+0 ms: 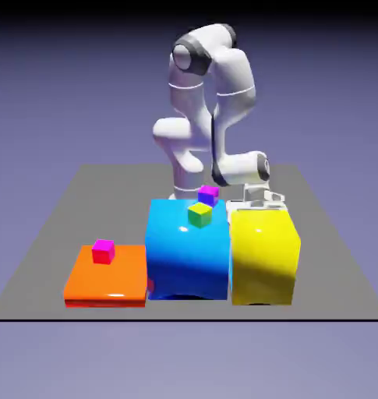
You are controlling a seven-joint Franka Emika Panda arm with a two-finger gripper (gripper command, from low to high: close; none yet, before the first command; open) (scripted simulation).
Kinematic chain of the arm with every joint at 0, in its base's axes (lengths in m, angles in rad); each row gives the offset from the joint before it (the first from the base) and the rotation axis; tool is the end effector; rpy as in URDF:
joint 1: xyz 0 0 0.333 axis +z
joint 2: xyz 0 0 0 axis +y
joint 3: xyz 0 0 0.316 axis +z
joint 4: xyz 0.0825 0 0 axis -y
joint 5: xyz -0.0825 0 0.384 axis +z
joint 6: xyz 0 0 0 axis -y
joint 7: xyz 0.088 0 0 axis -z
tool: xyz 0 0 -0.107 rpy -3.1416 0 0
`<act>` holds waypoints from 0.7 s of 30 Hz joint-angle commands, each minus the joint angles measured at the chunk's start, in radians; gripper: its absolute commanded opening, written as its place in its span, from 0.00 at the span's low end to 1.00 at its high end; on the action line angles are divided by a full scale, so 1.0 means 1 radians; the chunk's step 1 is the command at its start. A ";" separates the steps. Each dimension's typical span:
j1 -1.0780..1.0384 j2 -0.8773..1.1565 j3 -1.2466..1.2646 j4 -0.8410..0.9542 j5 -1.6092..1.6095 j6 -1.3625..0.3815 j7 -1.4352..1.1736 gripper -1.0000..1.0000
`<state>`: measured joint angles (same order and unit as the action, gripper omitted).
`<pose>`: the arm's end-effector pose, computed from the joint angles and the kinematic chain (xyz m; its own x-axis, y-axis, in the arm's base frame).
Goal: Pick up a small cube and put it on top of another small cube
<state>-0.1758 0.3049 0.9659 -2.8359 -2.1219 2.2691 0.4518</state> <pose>0.1938 0.2291 0.1270 -0.4884 0.7317 -0.4755 0.5417 0.6814 0.4922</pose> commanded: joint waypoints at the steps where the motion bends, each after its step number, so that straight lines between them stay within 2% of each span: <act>1: 0.009 0.036 -0.024 0.009 -0.022 -0.026 -0.002 0.50; 5: 0.038 0.157 -0.104 0.041 -0.095 -0.114 -0.007 0.50; 6: 0.038 0.157 -0.104 0.041 -0.095 -0.115 -0.007 0.00; 18: -0.058 -0.242 0.160 -0.062 0.147 0.177 0.010 0.00; 21: -0.057 -0.245 0.133 -0.036 0.187 0.192 0.019 0.00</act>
<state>-0.2372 0.0598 1.0992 -2.8721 -1.9327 2.4605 0.4697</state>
